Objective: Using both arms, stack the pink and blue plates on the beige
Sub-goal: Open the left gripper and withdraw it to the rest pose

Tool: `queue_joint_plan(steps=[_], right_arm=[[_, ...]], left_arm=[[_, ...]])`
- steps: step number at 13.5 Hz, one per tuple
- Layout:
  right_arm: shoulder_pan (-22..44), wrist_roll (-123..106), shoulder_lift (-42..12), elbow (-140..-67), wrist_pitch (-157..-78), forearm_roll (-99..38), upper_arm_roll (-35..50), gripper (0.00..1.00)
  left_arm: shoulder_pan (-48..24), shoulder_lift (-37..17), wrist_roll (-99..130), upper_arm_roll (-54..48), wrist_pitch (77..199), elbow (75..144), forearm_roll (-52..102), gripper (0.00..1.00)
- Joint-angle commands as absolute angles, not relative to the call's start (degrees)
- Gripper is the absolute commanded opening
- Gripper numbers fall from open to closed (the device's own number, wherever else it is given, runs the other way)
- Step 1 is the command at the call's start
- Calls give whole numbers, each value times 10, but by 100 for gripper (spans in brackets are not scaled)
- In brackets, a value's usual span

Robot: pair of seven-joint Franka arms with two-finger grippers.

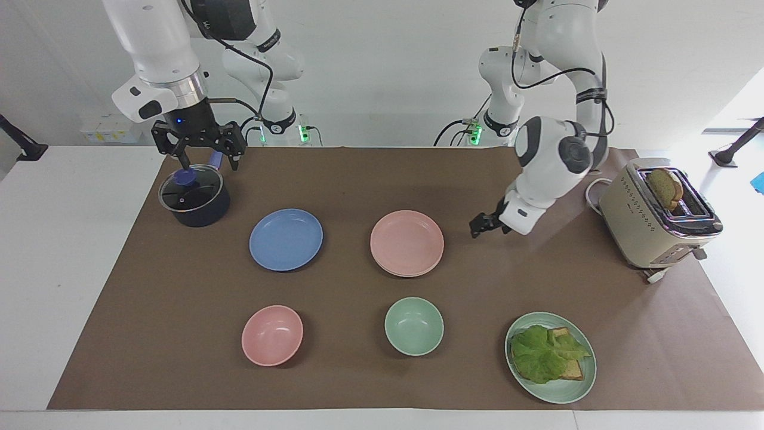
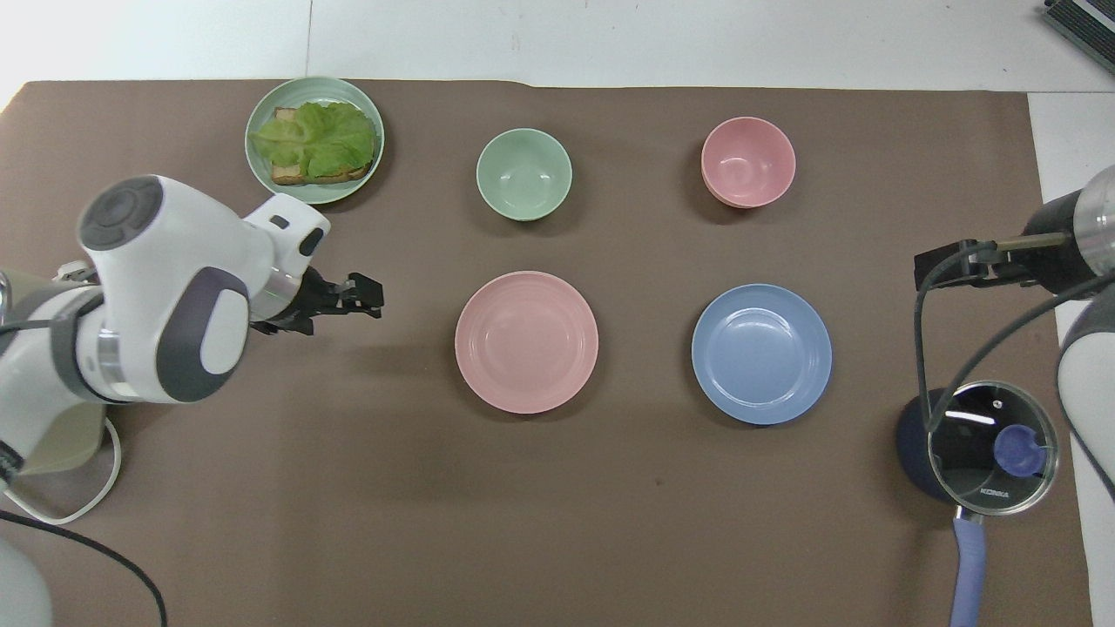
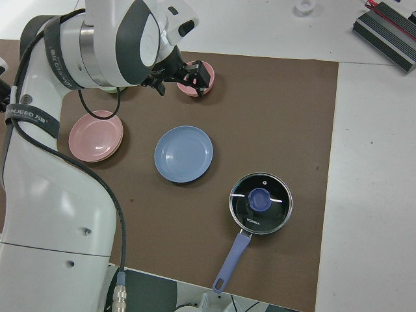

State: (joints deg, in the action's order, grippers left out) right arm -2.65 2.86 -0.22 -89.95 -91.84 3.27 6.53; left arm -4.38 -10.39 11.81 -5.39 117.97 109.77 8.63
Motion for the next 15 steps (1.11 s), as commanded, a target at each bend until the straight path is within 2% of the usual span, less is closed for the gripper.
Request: queue_joint_plan(steps=[1,7,11,15], right_arm=[[-32,36,10,-911,-914,24,69,100],[-32,35,10,-911,-916,24,69,100],[-33,36,22,-945,-957,24,68,100],[-34,37,18,-978,-1000,24,68,100]], left_arm=[[-2,-96,61,-59,1107,1007,29,100],[8,-77,-1,-56,965,886,-41,100],[7,-28,4,-59,935,887,-11,100],[11,-28,4,-57,935,887,-7,100]])
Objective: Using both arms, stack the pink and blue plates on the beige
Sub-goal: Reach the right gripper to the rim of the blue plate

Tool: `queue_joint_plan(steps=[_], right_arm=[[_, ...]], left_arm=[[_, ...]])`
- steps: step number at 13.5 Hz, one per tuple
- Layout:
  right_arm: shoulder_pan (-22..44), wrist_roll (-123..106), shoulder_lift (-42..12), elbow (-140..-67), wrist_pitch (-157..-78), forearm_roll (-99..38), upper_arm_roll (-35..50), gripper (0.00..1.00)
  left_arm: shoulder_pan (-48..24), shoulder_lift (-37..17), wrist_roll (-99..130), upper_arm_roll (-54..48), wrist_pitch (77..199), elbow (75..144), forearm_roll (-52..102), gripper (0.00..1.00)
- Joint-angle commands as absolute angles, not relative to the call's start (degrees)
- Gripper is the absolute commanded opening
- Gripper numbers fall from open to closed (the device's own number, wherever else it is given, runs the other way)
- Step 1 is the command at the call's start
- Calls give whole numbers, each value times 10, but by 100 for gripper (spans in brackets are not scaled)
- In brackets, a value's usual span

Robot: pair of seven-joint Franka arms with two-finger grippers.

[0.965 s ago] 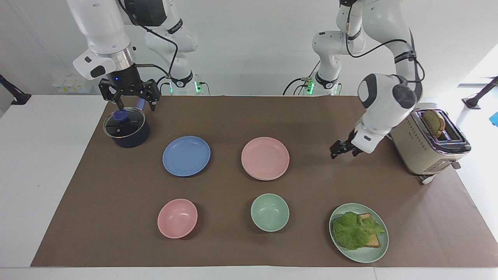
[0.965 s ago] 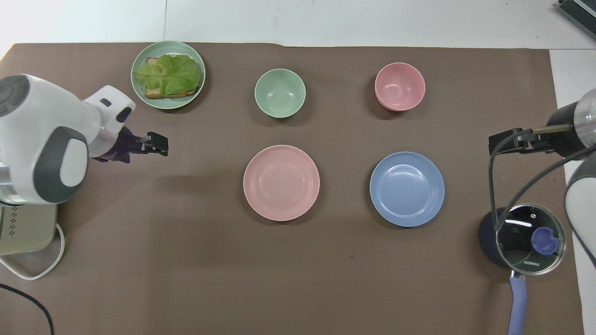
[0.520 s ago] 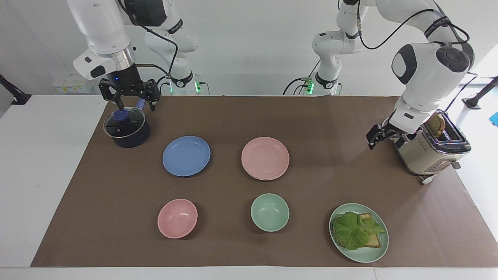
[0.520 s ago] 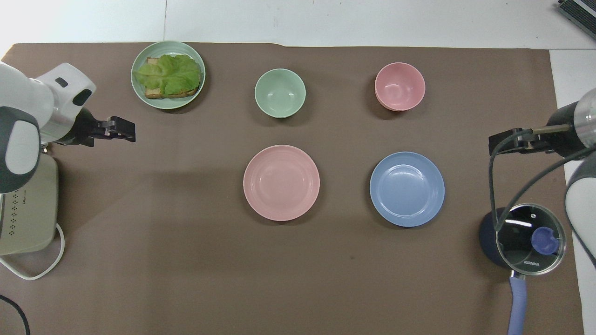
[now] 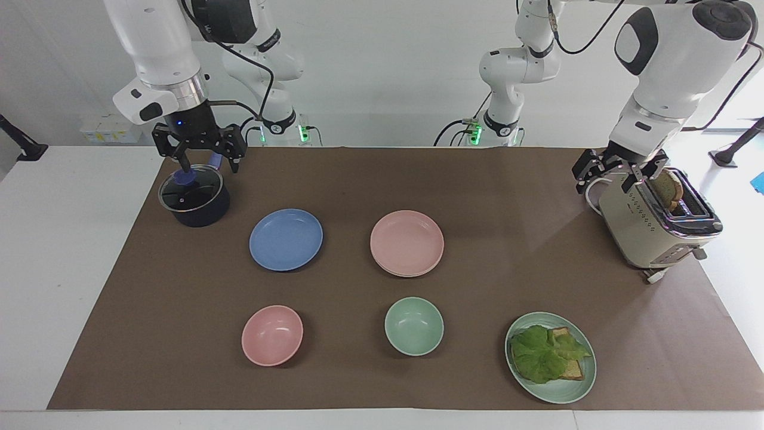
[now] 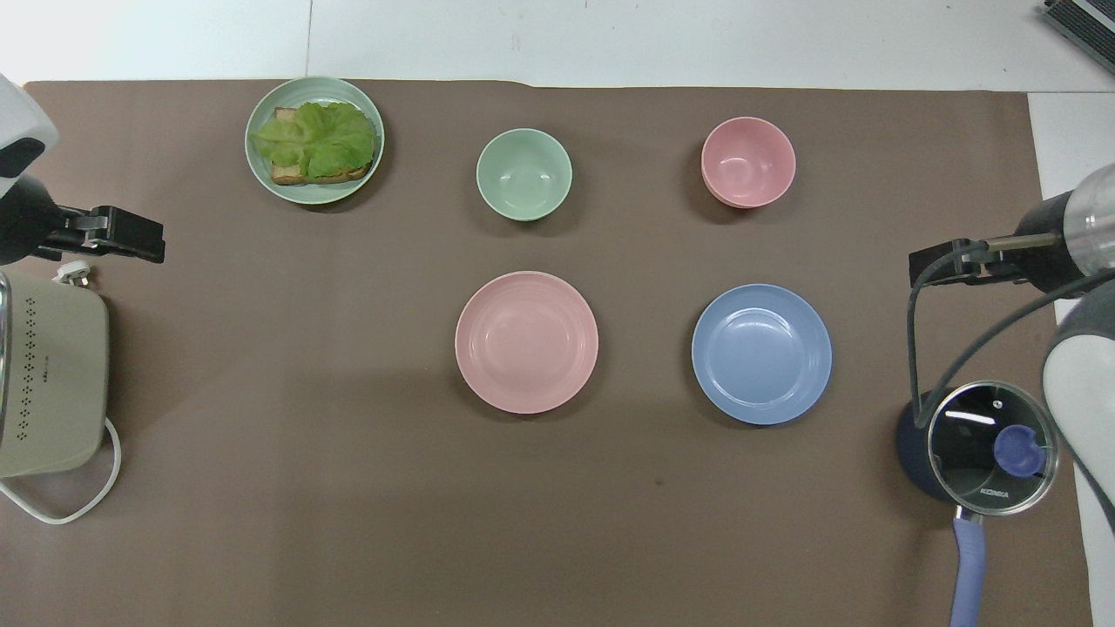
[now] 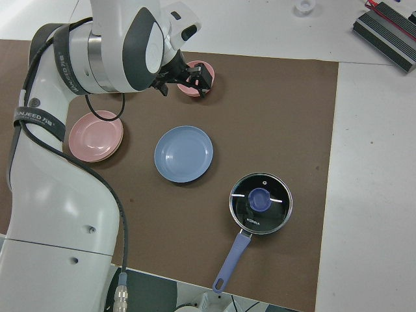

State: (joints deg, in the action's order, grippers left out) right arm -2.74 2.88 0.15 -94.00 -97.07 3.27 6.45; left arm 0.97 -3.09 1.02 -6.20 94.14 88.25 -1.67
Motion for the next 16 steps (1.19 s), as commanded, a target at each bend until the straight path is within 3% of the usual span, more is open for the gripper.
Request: queue_joint_plan(steps=[1,16], right_arm=[[-34,37,17,-989,-1008,24,68,100],[-31,31,-46,-1180,-1220,25,69,100]], left_arm=[[16,-28,4,-57,935,887,-7,100],[18,-28,4,-57,935,887,-7,100]])
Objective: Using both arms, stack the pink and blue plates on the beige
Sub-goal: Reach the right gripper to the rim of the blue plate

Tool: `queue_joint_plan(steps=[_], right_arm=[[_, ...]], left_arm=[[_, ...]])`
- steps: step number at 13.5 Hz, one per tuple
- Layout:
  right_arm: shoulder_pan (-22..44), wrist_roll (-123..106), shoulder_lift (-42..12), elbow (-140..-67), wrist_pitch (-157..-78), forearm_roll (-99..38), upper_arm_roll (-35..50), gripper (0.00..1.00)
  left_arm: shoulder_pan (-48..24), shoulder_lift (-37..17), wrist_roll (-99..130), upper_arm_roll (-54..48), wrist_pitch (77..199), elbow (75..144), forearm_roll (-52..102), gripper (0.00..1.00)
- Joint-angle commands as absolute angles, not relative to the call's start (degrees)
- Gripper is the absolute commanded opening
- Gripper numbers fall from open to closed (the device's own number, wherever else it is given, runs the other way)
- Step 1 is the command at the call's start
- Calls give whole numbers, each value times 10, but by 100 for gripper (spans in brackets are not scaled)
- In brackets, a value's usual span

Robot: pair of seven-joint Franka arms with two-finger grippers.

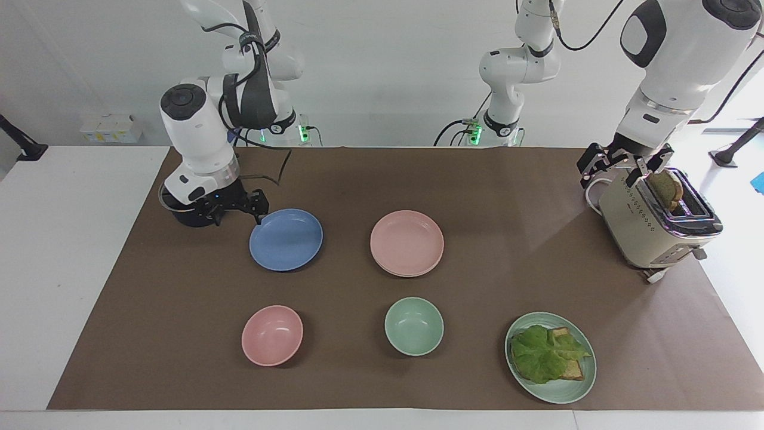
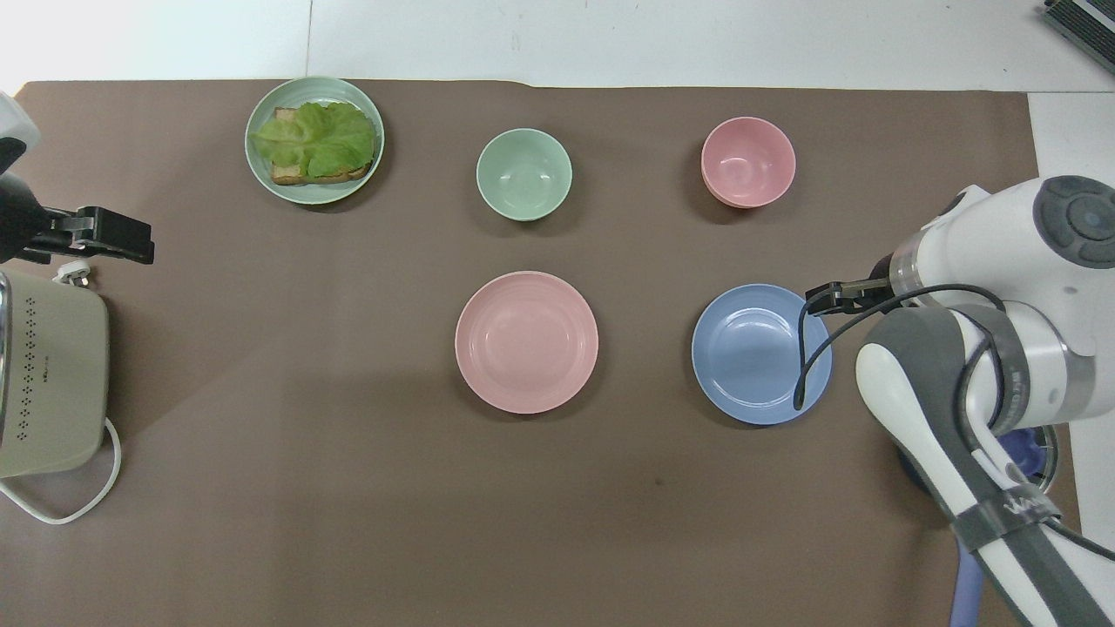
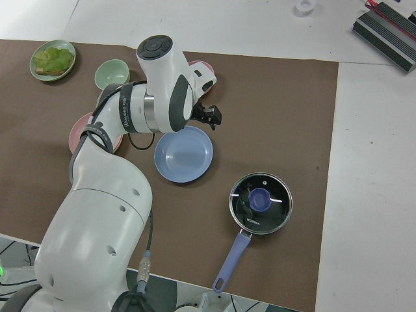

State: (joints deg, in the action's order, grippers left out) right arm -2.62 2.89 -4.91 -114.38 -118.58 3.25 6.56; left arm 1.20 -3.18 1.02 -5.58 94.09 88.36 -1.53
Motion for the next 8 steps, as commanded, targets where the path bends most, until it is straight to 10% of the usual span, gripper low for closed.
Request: queue_joint_plan(steps=[1,8], right_arm=[[-31,30,-41,-1199,-1236,25,69,100],[-43,14,-48,-1273,-1333,25,69,100]], left_arm=[[18,-28,4,-57,935,887,-7,100],[18,-28,4,-57,935,887,-7,100]])
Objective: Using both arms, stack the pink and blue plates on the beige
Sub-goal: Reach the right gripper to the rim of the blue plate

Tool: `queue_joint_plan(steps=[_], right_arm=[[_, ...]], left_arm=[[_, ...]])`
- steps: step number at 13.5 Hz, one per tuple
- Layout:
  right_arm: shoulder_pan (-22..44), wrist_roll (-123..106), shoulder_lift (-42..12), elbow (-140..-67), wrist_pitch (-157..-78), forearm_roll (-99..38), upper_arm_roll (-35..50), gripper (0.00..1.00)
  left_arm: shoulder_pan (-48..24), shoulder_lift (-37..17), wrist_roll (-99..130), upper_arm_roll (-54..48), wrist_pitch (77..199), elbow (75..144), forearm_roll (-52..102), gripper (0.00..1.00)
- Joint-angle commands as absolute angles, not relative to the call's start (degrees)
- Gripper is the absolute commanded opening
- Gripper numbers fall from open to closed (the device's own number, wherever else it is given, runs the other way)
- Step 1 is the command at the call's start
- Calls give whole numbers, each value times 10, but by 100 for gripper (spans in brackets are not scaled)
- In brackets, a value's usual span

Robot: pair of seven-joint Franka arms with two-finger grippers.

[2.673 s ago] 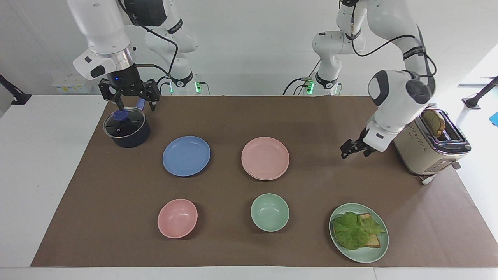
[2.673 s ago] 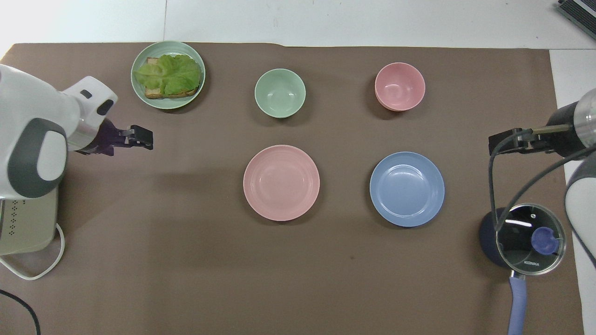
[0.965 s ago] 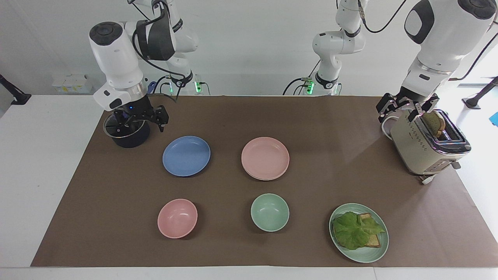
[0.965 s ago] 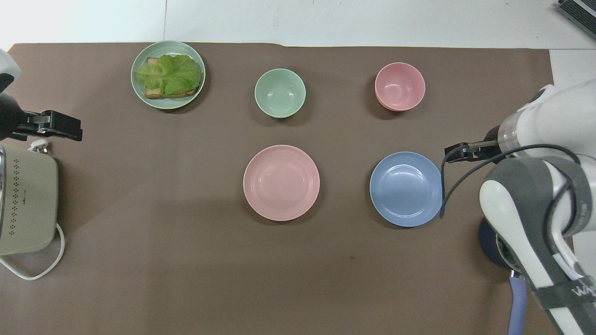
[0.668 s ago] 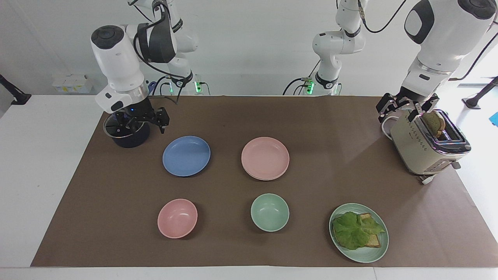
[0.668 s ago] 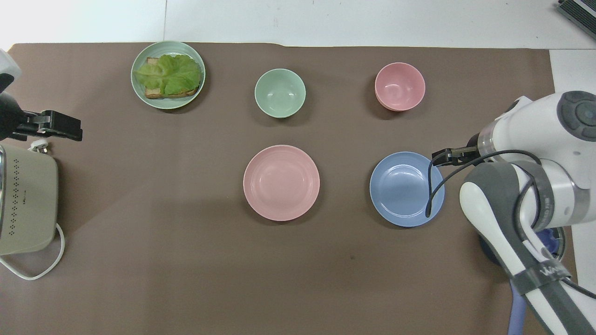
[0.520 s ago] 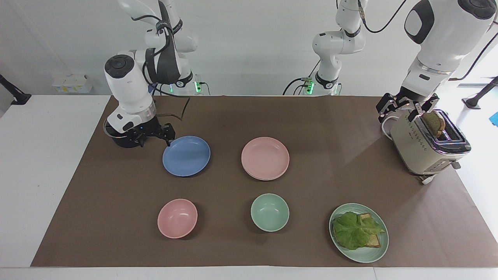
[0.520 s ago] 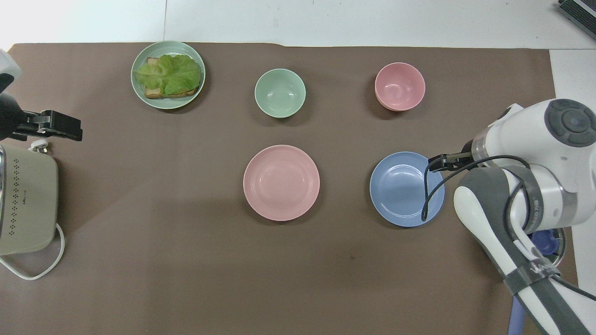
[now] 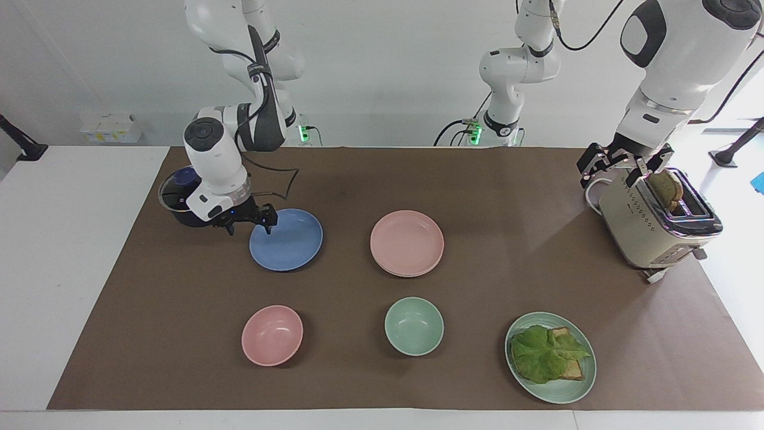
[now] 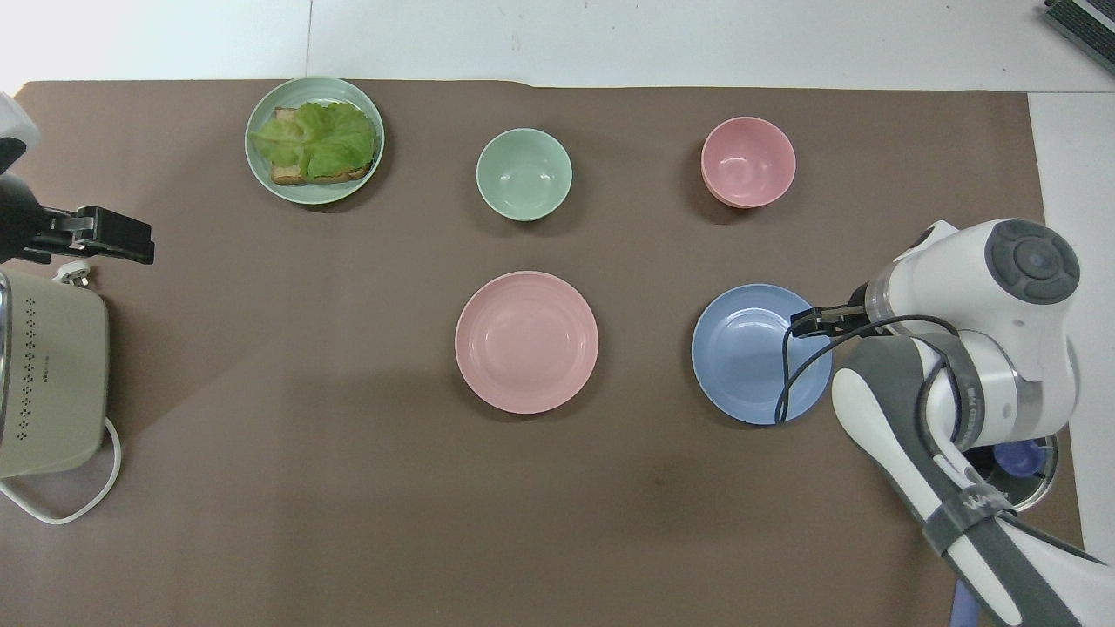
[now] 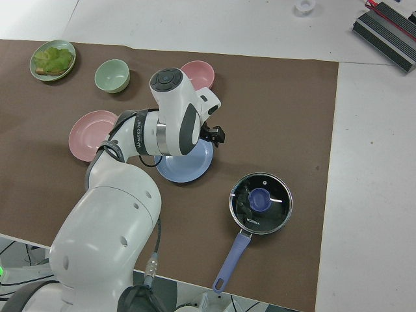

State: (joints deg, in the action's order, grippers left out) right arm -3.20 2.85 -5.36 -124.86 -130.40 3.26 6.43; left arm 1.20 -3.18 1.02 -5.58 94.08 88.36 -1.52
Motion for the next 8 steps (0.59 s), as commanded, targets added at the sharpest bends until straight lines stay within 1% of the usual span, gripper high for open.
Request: queue_joint_plan(steps=[1,2,3,5,6,7,8], right_arm=[[-49,8,-53,-1275,-1334,25,69,100],[-51,5,-60,-1276,-1337,25,69,100],[-53,4,-68,-1282,-1353,25,69,98],[-73,-3,-82,-1299,-1392,25,69,93],[-75,-7,-83,-1300,-1392,24,69,89],[-75,-6,-83,-1299,-1392,24,69,79],[-75,-6,-83,-1299,-1391,12,69,65]], left_arm=[[18,-28,4,-57,935,887,-7,100],[18,-28,4,-57,935,887,-7,100],[18,-28,4,-57,935,887,-7,100],[18,-28,4,-57,935,887,-7,100],[18,-28,4,-57,935,887,-7,100],[18,-28,4,-57,935,887,-7,100],[18,-28,4,-57,935,887,-7,100]])
